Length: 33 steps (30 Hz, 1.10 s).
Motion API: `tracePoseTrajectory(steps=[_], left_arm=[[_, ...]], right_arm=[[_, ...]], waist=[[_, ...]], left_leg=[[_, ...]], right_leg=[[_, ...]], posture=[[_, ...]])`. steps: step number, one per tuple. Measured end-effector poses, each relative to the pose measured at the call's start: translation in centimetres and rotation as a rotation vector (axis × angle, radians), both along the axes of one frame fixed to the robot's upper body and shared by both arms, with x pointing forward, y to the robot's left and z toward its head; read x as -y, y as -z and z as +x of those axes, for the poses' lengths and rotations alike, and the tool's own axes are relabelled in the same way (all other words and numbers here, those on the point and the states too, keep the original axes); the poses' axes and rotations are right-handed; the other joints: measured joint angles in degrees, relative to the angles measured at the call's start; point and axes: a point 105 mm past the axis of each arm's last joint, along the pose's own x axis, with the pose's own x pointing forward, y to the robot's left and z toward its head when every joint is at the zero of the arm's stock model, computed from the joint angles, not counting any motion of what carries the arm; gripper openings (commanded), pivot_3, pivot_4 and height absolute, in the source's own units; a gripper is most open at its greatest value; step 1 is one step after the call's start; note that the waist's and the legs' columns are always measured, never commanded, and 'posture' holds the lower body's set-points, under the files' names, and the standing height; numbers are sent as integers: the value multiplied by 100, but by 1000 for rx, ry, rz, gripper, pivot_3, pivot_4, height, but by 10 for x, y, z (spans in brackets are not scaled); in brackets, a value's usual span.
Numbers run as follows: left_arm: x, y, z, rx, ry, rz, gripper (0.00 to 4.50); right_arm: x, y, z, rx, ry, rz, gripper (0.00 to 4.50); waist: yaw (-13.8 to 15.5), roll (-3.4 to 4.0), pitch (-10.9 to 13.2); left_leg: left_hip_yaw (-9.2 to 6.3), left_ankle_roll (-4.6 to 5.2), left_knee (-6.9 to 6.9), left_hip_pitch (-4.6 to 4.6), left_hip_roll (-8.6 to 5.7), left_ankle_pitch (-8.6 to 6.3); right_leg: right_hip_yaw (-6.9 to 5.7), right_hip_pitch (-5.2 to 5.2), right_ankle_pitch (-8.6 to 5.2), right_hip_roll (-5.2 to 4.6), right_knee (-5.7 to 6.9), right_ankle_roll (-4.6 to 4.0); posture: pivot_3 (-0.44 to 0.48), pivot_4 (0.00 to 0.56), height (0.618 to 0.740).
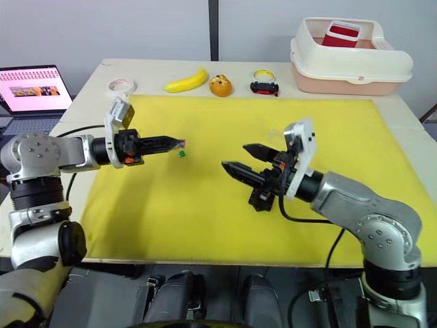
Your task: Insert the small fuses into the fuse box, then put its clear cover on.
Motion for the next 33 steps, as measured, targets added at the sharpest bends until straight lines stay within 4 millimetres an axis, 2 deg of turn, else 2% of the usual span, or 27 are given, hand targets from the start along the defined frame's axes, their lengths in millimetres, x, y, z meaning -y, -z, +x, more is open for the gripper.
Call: tracePoseTrajectory(steps=[7, 16, 19, 20, 24, 33], left_arm=[[37, -9, 1, -4, 35, -184, 14], [54, -12, 8, -69, -21, -305, 14], [55, -15, 7, -67, -23, -318, 0], [56, -16, 7, -68, -24, -321, 0], [60, -18, 4, -68, -5, -335, 0], [65, -20, 1, -70, 2, -343, 0]], right_arm=[[-14, -4, 12, -112, 42, 186, 4500], [-21, -12, 19, -168, 87, 341, 4500], [-20, -14, 21, -183, 93, 376, 3754], [-20, -14, 21, -188, 93, 381, 3269], [-27, -13, 19, -206, 72, 386, 3269], [-23, -18, 21, -210, 85, 435, 3269]], waist=[[-29, 0, 0], [-24, 0, 0], [-32, 0, 0], [-30, 0, 0], [-26, 0, 1], [-23, 0, 0]], left_leg=[[3, -2, -2, -1, 3, 2], [3, 0, -2, -1, 2, 1], [3, 0, -2, -1, 3, 0], [3, 1, -2, -1, 3, 0], [3, 5, -2, -1, 3, -3], [2, 5, -3, -1, 3, -2]], right_leg=[[2, -5, 0, 9, 0, 1], [3, -5, 1, 11, -2, 1], [3, -5, 0, 14, -1, 1], [3, -5, 0, 14, -2, 1], [3, -5, 0, 14, -2, 1], [3, -5, 0, 14, -2, 1]], posture=[[0, 150, 740], [0, 150, 740], [0, 150, 740], [0, 150, 740], [0, 150, 740], [0, 150, 740]])
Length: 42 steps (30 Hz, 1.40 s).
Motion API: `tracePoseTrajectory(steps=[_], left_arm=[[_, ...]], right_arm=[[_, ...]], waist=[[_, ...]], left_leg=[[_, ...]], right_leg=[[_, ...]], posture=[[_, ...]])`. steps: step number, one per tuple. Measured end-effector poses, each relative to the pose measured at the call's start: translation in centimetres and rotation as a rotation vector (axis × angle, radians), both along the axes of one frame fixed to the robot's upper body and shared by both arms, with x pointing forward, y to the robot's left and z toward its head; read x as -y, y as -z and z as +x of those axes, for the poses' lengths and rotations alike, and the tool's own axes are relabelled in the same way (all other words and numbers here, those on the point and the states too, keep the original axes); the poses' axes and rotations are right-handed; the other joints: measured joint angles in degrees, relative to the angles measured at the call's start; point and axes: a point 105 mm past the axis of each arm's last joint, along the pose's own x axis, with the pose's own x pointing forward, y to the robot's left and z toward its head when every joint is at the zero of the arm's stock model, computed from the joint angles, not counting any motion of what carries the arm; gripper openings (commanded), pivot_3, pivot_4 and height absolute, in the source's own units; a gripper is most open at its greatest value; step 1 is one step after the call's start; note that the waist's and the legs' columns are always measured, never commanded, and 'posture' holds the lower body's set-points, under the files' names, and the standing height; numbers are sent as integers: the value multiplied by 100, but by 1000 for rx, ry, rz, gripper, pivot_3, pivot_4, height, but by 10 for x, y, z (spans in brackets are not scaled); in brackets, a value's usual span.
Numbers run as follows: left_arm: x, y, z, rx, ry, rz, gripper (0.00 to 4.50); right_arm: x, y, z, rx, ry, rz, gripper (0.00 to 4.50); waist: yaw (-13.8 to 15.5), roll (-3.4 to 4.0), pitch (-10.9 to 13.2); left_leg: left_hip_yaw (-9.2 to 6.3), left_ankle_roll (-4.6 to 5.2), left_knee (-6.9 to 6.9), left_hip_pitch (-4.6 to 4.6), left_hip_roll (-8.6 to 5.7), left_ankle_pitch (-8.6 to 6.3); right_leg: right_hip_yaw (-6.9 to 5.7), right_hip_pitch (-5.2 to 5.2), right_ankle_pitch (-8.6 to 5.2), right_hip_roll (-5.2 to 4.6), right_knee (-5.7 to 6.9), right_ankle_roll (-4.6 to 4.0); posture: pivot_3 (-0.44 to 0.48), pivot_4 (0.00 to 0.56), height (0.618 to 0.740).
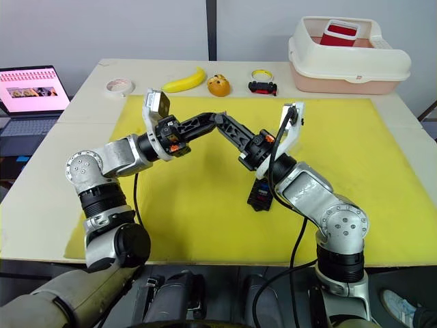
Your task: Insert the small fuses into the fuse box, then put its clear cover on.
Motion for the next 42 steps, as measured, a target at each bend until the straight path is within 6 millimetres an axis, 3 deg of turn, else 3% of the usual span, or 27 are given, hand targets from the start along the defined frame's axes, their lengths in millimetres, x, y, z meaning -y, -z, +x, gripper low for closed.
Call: tracePoseTrajectory(steps=[3, 7, 42], left_arm=[[3, -3, -1, 6, 2, 1, 0], [5, -6, 1, -2, -2, -3, 0], [2, 2, -1, -35, 3, 15, 0]], right_arm=[[1, 0, 0, 1, 3, -2, 3269], [2, -1, 1, 3, 8, 0, 2180], [9, -3, 0, 2, 20, -10, 2180]], waist=[[1, 0, 0], [2, 0, 0], [1, 3, 0]], left_leg=[[0, 2, 0, 0, 0, -1], [0, 2, 0, 0, 0, -1], [4, 1, -10, 3, -1, 0]], right_leg=[[1, 0, 0, 0, -1, 0], [1, 0, 0, 0, 0, 0], [6, -2, 0, 1, -4, -2]], posture=[[0, 150, 740], [0, 150, 740], [0, 150, 740]])
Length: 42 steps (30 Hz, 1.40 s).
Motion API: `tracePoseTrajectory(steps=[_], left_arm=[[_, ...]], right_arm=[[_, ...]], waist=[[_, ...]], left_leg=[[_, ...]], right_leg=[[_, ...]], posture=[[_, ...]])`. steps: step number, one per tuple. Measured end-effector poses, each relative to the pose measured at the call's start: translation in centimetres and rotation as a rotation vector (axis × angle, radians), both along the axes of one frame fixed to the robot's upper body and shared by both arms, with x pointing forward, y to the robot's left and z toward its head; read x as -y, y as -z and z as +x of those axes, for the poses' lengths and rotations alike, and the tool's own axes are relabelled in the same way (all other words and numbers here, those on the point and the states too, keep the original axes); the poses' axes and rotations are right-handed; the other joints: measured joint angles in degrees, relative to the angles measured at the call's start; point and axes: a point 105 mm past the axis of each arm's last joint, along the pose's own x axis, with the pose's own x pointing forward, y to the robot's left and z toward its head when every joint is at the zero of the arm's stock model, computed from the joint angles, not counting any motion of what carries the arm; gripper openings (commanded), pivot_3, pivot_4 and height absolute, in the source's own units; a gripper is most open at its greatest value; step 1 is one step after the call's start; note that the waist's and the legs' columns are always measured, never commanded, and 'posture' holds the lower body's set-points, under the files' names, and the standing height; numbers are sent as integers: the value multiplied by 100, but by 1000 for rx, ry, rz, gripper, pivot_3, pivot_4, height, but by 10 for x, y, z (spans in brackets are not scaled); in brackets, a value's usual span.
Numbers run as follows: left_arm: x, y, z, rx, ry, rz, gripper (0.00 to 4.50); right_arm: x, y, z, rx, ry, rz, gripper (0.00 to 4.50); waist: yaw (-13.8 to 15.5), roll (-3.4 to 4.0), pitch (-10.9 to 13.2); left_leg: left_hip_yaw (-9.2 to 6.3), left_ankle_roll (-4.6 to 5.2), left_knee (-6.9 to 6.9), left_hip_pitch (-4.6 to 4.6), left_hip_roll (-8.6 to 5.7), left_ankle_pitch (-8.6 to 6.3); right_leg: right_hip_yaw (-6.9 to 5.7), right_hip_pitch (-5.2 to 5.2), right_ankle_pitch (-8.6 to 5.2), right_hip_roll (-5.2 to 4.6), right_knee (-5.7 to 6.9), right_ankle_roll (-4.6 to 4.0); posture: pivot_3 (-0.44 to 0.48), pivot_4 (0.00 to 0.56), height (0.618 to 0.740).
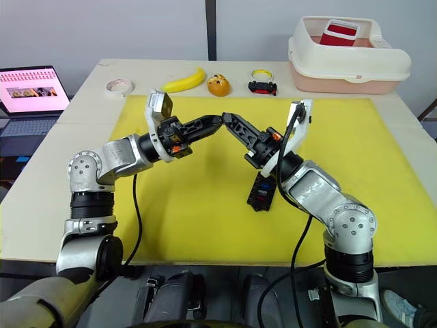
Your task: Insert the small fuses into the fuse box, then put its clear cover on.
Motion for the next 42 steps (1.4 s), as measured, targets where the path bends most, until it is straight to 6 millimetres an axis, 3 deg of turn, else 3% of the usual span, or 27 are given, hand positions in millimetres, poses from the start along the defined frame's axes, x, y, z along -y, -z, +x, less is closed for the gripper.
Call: tracePoseTrajectory(steps=[42], left_arm=[[0, 5, -3, -11, 25, -10, 0]], right_arm=[[0, 14, -3, -43, -8, -36, 2180]], waist=[[2, 0, 0]], left_leg=[[0, 20, -4, 0, 0, -12]], right_leg=[[0, 0, 0, 0, -4, 0]], posture=[[0, 150, 740]])
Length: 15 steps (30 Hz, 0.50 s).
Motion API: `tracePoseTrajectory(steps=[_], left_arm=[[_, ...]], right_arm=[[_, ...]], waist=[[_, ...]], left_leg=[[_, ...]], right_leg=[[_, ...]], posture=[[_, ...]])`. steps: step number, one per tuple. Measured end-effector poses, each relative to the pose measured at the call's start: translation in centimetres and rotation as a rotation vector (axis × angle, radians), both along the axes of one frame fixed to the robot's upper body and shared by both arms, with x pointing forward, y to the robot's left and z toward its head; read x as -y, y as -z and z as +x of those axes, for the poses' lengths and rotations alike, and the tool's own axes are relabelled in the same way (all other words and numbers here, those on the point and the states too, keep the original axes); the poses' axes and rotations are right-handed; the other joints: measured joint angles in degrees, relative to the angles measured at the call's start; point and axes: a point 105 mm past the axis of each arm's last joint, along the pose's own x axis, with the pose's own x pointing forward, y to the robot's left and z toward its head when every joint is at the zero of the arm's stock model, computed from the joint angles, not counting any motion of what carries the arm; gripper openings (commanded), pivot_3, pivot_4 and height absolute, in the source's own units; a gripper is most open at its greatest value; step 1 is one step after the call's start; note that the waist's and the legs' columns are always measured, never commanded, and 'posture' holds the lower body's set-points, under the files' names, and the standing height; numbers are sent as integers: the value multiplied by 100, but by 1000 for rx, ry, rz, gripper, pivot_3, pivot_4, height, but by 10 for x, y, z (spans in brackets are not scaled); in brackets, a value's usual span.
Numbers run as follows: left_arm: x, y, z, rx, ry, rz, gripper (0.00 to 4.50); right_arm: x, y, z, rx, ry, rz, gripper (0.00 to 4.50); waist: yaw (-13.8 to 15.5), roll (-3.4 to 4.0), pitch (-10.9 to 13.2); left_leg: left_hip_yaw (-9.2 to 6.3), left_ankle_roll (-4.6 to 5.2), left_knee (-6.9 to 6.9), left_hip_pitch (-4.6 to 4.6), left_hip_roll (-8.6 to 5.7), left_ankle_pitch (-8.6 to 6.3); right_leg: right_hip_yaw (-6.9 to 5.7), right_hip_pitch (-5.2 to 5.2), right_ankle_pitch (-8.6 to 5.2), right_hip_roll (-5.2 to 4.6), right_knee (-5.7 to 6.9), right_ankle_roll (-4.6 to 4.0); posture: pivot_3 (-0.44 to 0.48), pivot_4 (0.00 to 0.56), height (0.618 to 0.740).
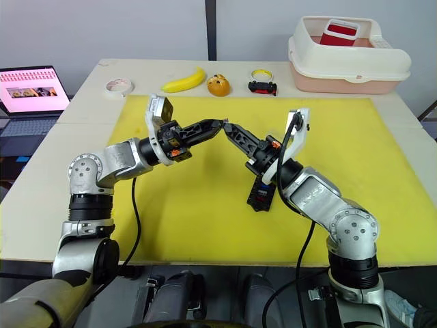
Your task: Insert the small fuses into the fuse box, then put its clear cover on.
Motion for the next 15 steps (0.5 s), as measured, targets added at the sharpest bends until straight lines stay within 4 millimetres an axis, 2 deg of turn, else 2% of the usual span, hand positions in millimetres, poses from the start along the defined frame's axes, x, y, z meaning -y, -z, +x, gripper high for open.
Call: tracePoseTrajectory(steps=[2, 3, 4, 6, 7, 15], left_arm=[[0, 0, 0, 2, 2, -3, 0], [0, 0, 0, 4, 3, -3, 0], [0, 0, 0, 5, 4, -4, 0], [0, 2, 0, 2, 0, 7, 0], [1, 3, 1, 0, -1, 11, 0], [-1, 3, 0, 14, 9, 0, 0]], right_arm=[[0, 0, 0, 1, -2, 1, 2180], [0, 0, 0, 0, -3, 1, 1662], [0, 0, 0, 1, -4, 2, 1385], [-1, -2, -3, 12, -14, 6, 377], [-2, -4, -4, 17, -18, 7, 41], [-3, -5, -5, 14, -29, 20, 41]], waist=[[2, 0, 0], [2, 0, 0], [2, 0, 0], [-1, 0, 0], [0, 0, 0], [-1, 0, 0]], left_leg=[[0, 0, 0, 0, 0, 0], [0, 0, 0, 0, 0, 0], [0, 0, 0, 0, 0, 0], [0, 0, -1, 0, 0, 0], [0, 0, -2, 0, 0, 0], [0, 0, -3, 0, 0, 0]], right_leg=[[0, 0, 0, 0, 0, 0], [0, 0, 0, 0, -1, 0], [0, 0, 0, 0, -1, 0], [0, 0, 0, 0, -1, 0], [0, 0, 0, 0, -1, 0], [0, 0, 0, 0, -3, 0]], posture=[[0, 150, 740], [0, 150, 740], [0, 150, 740], [0, 150, 740], [0, 150, 740], [0, 150, 740]])
